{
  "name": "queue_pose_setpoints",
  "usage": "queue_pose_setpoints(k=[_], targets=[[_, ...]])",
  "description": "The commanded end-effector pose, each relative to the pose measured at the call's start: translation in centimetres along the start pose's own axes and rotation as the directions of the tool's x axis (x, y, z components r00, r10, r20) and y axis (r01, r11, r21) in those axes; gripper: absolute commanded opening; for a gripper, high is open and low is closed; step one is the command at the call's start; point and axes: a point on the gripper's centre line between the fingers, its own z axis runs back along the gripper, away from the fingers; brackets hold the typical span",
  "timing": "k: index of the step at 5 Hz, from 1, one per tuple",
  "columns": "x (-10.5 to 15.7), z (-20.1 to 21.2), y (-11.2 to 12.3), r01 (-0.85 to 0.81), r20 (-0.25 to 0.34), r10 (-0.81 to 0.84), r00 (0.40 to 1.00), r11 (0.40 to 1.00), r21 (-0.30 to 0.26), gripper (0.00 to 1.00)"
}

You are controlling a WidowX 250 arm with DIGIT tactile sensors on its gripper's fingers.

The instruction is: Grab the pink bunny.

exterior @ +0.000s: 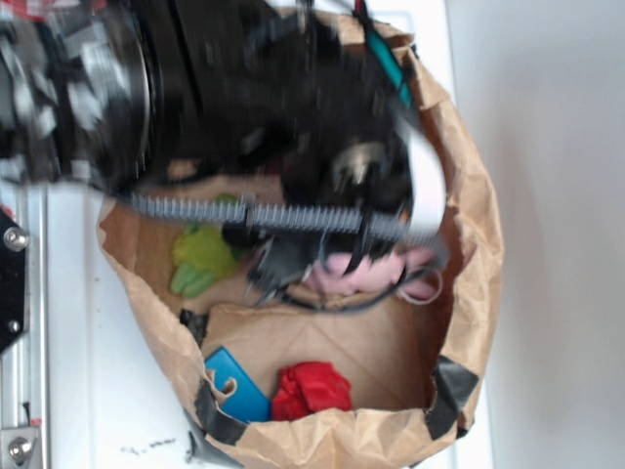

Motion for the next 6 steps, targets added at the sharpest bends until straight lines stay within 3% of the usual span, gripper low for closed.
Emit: queue_pose_setpoints(k=[1,2,4,6], targets=[[2.1,4.3,2.0,-0.065,0.074,0.064,0.995,0.998,0.019,0.0],[2.4,3.9,2.0,-0.05,0.077,0.048,0.996,0.998,0.029,1.0],[2.1,1.5,0.2,0.013,0.083,-0.019,0.996,0.997,0.072,1.0],[0.4,-1.5,-1.5,0.077,0.027,-0.081,0.996,0.991,0.108,1.0]])
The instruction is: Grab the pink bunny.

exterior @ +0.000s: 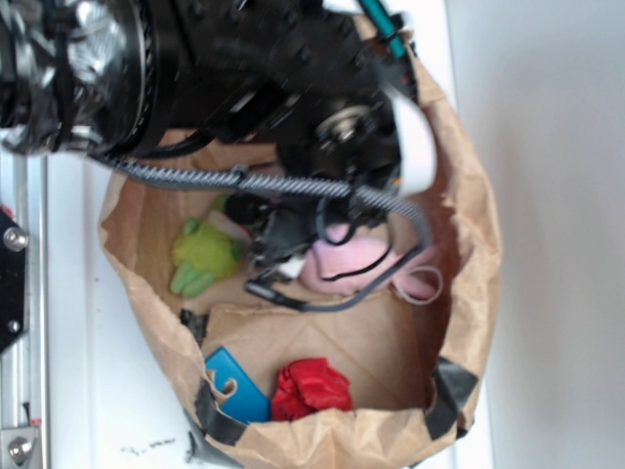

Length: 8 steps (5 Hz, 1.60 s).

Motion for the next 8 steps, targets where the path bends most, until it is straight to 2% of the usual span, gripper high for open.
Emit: queue_pose_setpoints(k=[1,3,4,8], targets=[[0.5,0.0,-1.2,0.043,0.007,-0.044,0.999,0.998,0.054,1.0],[1.3,1.2,-3.2,0.041,-0.019,-0.041,0.999,0.999,-0.02,1.0],[2.7,1.9,-3.5,0.018,-0.016,-0.019,1.0,0.999,-0.048,1.0],[3.0,1.9,-3.6,0.026,-0.018,-0.027,0.999,0.999,-0.045,1.0]])
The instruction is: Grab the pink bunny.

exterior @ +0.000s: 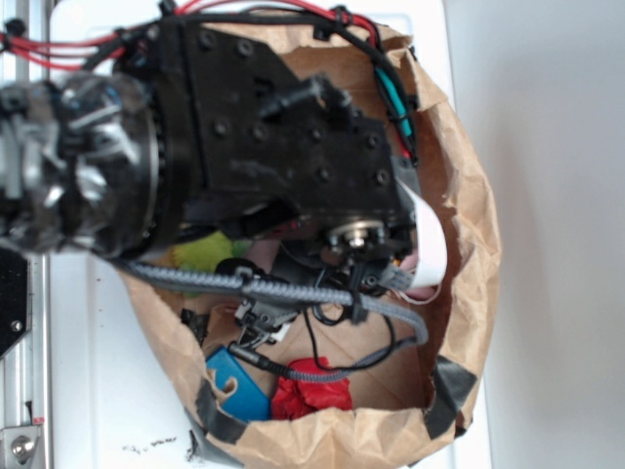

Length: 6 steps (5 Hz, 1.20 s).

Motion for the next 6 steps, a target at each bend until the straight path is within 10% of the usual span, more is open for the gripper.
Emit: queue_pose_setpoints(k=[1,6], targets=[[1.2,0.3,-0.2,0.03,0.031,-0.031,0.999,0.999,0.024,1.0],[2.6,-2.2,-2.6,-0.006,0.051,0.002,0.999,0.996,0.087,1.0]])
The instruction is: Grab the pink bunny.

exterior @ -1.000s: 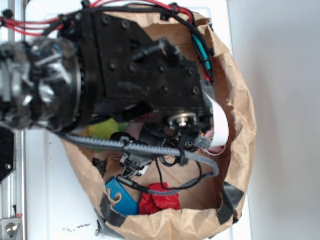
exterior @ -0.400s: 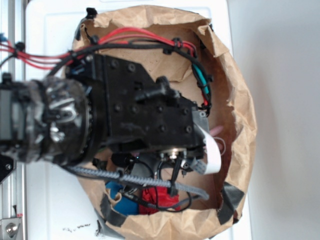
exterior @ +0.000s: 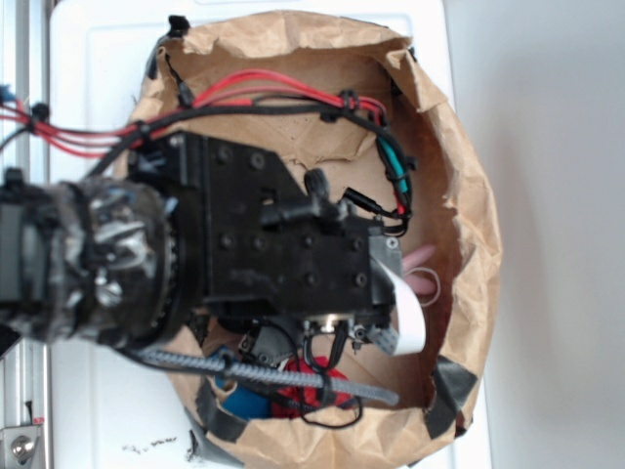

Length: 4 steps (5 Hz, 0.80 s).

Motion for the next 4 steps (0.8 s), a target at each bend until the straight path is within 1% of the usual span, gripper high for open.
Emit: queue_pose_setpoints(k=[1,2,3,4], targets=[[2.1,0.5,0.3,-0.069,0.057,0.065,0.996,0.995,0.074,1.0],[2.9,0.6,1.4,-0.116,0.068,0.11,0.992,0.989,0.09,1.0],[3.3,0.7,1.8,-0.115,0.064,0.11,0.992,0.99,0.081,1.0],[3.7,0.6,2.2,-0.124,0.067,0.118,0.991,0.988,0.094,1.0]])
